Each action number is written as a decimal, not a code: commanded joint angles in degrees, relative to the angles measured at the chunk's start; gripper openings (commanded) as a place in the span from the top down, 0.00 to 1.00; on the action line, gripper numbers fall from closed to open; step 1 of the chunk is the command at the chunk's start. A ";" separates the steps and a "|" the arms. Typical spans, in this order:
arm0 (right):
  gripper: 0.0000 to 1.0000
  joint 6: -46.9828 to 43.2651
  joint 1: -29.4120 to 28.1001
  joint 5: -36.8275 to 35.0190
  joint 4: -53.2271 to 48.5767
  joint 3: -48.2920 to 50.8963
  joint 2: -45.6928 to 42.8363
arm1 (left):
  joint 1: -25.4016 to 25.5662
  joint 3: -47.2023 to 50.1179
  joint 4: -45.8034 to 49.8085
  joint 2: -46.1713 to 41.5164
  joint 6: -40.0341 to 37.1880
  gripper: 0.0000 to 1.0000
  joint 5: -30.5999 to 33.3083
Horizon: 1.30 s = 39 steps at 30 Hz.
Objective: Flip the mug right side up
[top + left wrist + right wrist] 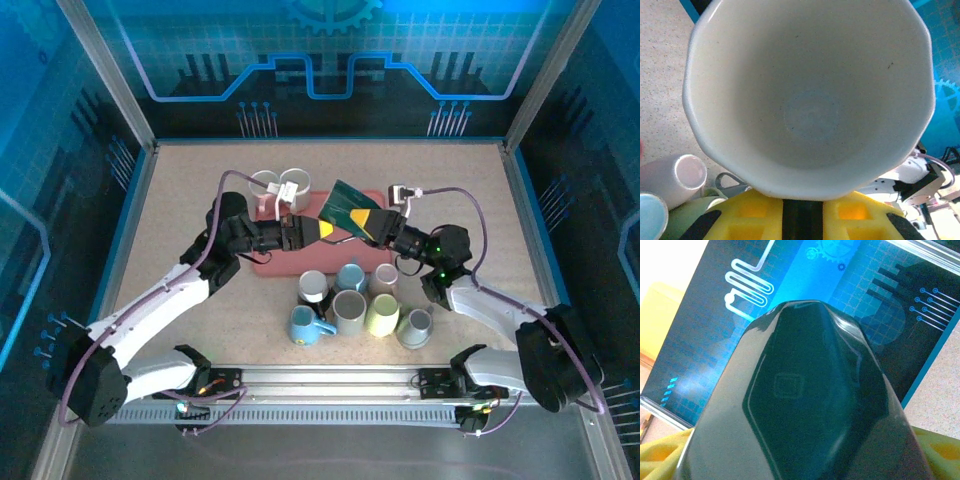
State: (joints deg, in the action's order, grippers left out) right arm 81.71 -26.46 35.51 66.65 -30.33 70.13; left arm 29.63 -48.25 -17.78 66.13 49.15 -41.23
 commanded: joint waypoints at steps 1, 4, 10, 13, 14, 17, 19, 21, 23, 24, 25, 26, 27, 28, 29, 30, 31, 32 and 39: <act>0.00 -9.00 -0.46 0.98 -7.97 -1.99 -5.71 | 0.57 -5.80 6.88 -2.75 -7.82 1.00 3.14; 0.00 -22.51 0.57 -5.46 -39.82 -6.92 -14.50 | 0.61 -9.58 13.91 -3.38 -13.19 1.00 7.40; 0.00 -47.59 -1.06 -34.35 -88.62 -19.69 -22.37 | 2.42 -19.87 31.04 0.42 -23.67 1.00 24.58; 0.00 -54.31 -0.89 -39.17 -97.47 -25.80 -20.87 | 5.94 -26.45 38.43 6.46 -29.12 1.00 33.55; 0.00 -55.16 -0.75 -39.89 -97.14 -25.50 -21.69 | 7.71 -28.21 40.27 8.61 -30.92 1.00 38.54; 0.00 -55.98 -0.09 -37.30 -94.85 -25.06 -23.86 | 10.84 -34.33 44.88 15.47 -33.40 1.00 50.44; 0.00 -57.12 0.01 -35.56 -99.29 -28.60 -21.80 | 11.55 -38.16 47.58 20.22 -33.12 1.00 54.71; 0.00 -58.68 -0.07 -35.14 -103.81 -31.55 -19.66 | 11.83 -42.34 50.39 25.55 -32.12 1.00 58.28; 0.00 -59.53 -0.14 -34.02 -104.20 -31.49 -19.87 | 11.93 -45.97 52.42 30.44 -31.95 1.00 60.68; 0.00 -59.65 -0.17 -33.54 -104.06 -31.17 -20.41 | 11.94 -47.37 53.19 33.19 -31.60 1.00 62.10; 0.00 -59.57 -0.21 -33.33 -104.05 -30.90 -21.07 | 11.86 -48.74 53.47 35.19 -31.57 1.00 62.85; 0.00 -59.61 -0.29 -33.06 -104.06 -30.68 -21.70 | 11.88 -50.26 53.92 37.11 -31.57 1.00 63.76; 0.00 -59.62 -0.36 -32.88 -104.22 -30.52 -22.36 | 11.93 -51.81 54.47 39.31 -31.35 1.00 64.57; 0.00 -59.66 -0.35 -32.83 -104.44 -30.41 -22.77 | 11.94 -52.91 54.93 41.04 -31.14 1.00 65.40; 0.00 -59.68 -0.35 -32.79 -104.69 -30.24 -23.39 | 11.78 -54.18 55.26 42.70 -30.81 1.00 66.17; 0.00 -59.78 -0.34 -32.57 -104.83 -30.09 -23.91 | 11.78 -55.05 55.19 44.30 -30.60 1.00 66.47; 0.00 -60.00 -0.43 -32.24 -105.06 -29.93 -24.14 | 11.68 -55.78 55.08 45.77 -30.52 1.00 66.59; 0.00 -60.15 -0.43 -31.77 -105.38 -29.73 -24.40 | 11.52 -56.67 55.13 47.31 -30.04 1.00 66.77; 0.00 -59.75 -0.85 -30.10 -107.17 -28.14 -24.97 | 9.25 -61.02 54.81 54.16 -26.16 1.00 66.66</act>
State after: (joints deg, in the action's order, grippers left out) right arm 22.59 -26.98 4.12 -38.24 -59.53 45.95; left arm 40.34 -105.36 39.22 119.85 20.51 22.31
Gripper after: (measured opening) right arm 0.999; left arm 0.181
